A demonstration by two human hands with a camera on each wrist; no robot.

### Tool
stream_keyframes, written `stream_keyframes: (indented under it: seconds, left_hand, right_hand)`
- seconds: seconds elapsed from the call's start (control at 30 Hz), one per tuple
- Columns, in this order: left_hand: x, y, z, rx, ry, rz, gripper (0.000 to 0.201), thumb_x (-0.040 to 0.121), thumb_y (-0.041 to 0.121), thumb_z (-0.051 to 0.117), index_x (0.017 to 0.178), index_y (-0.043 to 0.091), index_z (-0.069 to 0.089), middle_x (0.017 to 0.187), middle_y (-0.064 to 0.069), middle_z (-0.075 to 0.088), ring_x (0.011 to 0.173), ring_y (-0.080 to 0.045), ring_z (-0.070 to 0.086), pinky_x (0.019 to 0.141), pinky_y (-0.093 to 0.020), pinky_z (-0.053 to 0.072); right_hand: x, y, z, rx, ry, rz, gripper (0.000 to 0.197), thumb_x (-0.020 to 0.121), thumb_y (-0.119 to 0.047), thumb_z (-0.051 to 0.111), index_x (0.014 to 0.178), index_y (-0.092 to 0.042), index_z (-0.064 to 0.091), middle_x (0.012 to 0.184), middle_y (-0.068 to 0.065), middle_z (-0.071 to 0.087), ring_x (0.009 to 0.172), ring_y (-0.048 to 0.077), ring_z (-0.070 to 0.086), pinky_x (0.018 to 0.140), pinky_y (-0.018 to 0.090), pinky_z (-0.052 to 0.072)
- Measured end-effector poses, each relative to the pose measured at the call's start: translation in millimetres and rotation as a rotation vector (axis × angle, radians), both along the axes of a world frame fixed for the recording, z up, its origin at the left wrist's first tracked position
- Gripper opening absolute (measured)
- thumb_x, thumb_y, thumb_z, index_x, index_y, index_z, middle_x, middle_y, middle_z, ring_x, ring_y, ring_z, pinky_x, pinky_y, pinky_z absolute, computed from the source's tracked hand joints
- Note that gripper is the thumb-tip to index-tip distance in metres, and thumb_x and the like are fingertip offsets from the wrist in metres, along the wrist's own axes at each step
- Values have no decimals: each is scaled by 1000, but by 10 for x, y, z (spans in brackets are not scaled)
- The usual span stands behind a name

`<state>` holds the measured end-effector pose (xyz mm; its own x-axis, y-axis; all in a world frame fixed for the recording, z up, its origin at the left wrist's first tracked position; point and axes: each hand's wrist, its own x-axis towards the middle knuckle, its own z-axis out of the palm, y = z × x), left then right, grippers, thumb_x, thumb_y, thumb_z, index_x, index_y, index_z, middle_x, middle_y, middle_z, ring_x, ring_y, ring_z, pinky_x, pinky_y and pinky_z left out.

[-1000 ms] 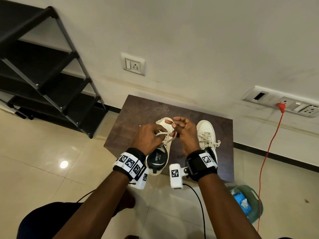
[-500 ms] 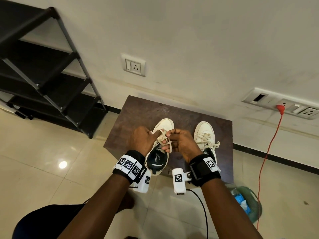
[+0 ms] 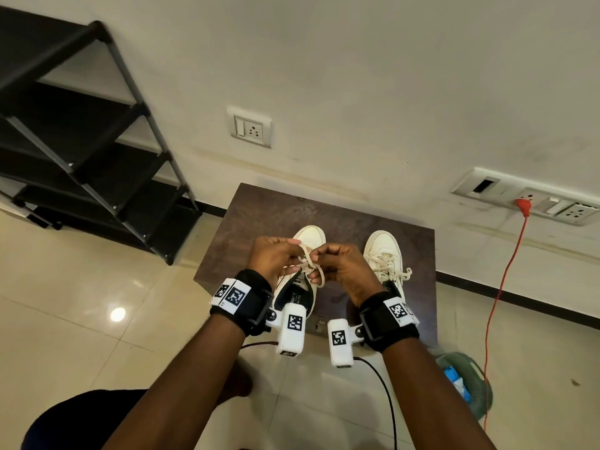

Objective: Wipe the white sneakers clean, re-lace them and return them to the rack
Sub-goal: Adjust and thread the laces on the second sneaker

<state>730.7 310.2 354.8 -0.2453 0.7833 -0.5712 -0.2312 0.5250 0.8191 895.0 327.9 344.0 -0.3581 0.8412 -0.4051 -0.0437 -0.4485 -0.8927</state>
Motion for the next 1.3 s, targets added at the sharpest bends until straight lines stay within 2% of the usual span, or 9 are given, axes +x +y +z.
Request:
stream_keyframes:
  seconds: [0.13,0.3,0.53,0.8,0.97,1.03,1.17,1.23,1.3]
  left_hand:
    - [14,-12,103,188,111,123,14,85,-8,67,93,5,66,88,-22,74,69,-27,75,56,-30,59]
    - [-69,-40,337,498,176,208,12,89,-1,72,100,2,70,92,-16,74,79,-27,76,64,-32,62]
    - [-199,-53,476,593,203,127,18,87,-7,72,104,-6,71,97,-16,76,86,-29,76,66,-27,61]
    - [-652,4,162,502,362,126,15,85,-6,75,99,1,76,89,-15,76,83,-29,77,73,-32,63]
    - [-1078,-29,-49,404,584,173,15,83,-4,78,97,3,77,82,-6,75,71,-9,74,71,-21,61]
    - [-1156,-79,-139,349,680,116,16,81,-3,80,93,8,78,80,1,74,74,-10,74,70,-15,59]
    - [-1124,-142,-352,212,780,-33,10,84,22,82,93,16,80,82,-6,76,75,-21,75,79,-42,63]
    - [-921,-183,-387,158,969,-188,29,84,39,79,102,16,79,92,-8,78,86,-25,74,83,-38,59]
    - [-655,-202,-341,134,1000,-300,26,86,37,78,106,20,78,93,-5,78,82,-22,74,80,-32,58]
  right_hand:
    - [45,38,2,144,-68,-108,13,87,12,63,100,15,68,84,15,71,67,21,67,63,27,59]
    - [161,96,27,418,-349,-138,28,75,15,69,94,-4,77,90,8,77,82,16,71,76,29,59]
    - [195,78,215,739,-858,92,10,85,-13,75,81,-21,71,78,-10,65,73,10,60,69,31,52]
    - [305,58,257,501,-649,117,8,87,-12,76,82,-12,70,64,1,70,52,13,65,53,21,50]
    - [601,227,67,468,-949,83,16,79,-13,80,68,-22,72,62,-5,66,56,8,60,59,25,46]
    - [723,223,-13,408,-1004,84,22,79,-12,79,64,-25,70,63,-2,69,54,13,62,63,34,55]
    - [669,130,-96,427,-941,20,7,79,-12,77,79,-18,73,74,-2,73,57,19,70,68,41,60]
    - [568,109,-153,496,-974,4,11,78,-16,77,89,-18,76,82,-1,76,70,21,72,74,37,59]
    - [409,104,-235,520,-943,43,15,80,-14,75,94,-18,78,86,2,77,76,23,73,77,36,58]
